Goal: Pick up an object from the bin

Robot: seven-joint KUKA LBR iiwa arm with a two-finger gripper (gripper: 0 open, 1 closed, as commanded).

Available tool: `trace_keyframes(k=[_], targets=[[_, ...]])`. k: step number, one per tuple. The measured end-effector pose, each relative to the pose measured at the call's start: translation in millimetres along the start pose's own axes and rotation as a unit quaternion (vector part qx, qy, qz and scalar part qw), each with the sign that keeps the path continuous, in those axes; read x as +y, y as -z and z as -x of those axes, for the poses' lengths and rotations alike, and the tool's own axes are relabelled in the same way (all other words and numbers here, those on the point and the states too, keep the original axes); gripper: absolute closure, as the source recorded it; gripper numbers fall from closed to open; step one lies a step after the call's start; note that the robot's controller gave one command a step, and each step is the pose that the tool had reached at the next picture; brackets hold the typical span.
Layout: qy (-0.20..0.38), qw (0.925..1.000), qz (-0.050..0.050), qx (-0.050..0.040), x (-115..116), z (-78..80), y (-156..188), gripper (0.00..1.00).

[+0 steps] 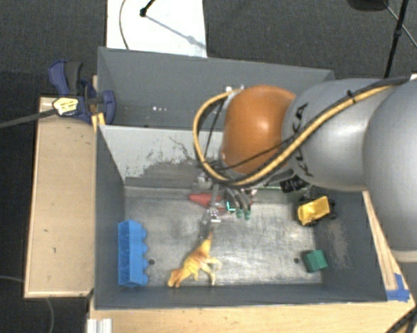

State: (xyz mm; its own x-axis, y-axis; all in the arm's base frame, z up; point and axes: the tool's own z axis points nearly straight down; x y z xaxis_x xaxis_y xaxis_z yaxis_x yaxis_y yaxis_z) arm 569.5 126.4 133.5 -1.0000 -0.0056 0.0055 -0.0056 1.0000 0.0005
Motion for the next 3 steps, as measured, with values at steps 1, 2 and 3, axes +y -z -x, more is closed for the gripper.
trace_keyframes(k=[1,2,3], targets=[[-0.002,1.0,0.001,-0.004,-0.6,2.0,4.7,0.0],[0.138,0.9904,0.001,-0.0106,-8.0,-40.6,-37.3,0.0],[0.172,0.985,0.001,-0.0166,-7.7,-41.4,-38.8,0.0]])
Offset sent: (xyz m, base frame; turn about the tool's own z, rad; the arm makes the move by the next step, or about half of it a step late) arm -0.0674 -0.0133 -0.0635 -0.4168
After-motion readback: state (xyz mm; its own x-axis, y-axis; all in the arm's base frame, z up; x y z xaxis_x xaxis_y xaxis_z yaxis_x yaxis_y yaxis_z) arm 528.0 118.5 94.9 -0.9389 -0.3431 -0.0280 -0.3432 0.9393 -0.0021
